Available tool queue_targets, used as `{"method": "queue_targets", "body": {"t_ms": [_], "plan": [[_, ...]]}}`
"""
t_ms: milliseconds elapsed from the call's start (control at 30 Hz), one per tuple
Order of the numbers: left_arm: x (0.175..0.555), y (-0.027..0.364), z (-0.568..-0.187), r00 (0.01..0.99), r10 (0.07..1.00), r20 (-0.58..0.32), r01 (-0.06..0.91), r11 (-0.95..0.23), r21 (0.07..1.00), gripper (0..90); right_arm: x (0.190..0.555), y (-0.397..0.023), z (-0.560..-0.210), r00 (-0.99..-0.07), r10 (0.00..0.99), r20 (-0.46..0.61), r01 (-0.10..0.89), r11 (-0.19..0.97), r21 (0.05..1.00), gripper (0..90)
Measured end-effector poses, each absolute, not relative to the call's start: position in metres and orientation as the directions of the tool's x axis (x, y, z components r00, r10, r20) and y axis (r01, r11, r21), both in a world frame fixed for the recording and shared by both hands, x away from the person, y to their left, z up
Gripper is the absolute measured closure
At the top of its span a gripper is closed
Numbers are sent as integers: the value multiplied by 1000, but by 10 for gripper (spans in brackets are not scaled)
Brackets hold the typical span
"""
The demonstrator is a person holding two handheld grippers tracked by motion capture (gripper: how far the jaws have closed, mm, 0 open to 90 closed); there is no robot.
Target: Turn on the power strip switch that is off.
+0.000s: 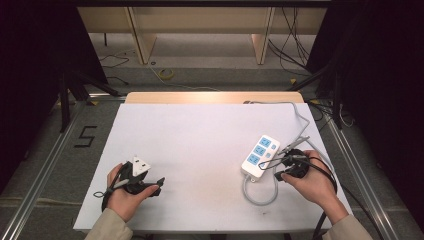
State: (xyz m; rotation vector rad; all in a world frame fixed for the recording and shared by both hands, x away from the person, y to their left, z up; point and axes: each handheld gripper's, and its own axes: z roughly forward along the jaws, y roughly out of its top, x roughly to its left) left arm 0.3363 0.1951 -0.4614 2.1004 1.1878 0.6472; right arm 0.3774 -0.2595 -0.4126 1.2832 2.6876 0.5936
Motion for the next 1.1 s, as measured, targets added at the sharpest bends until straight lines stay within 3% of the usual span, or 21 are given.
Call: {"method": "queue_targets", "body": {"t_ms": [1100], "plan": [[336, 194, -461, 472, 874, 116, 558, -398, 728, 169, 392, -258, -409, -613, 787, 70, 749, 550, 369, 900]]}}
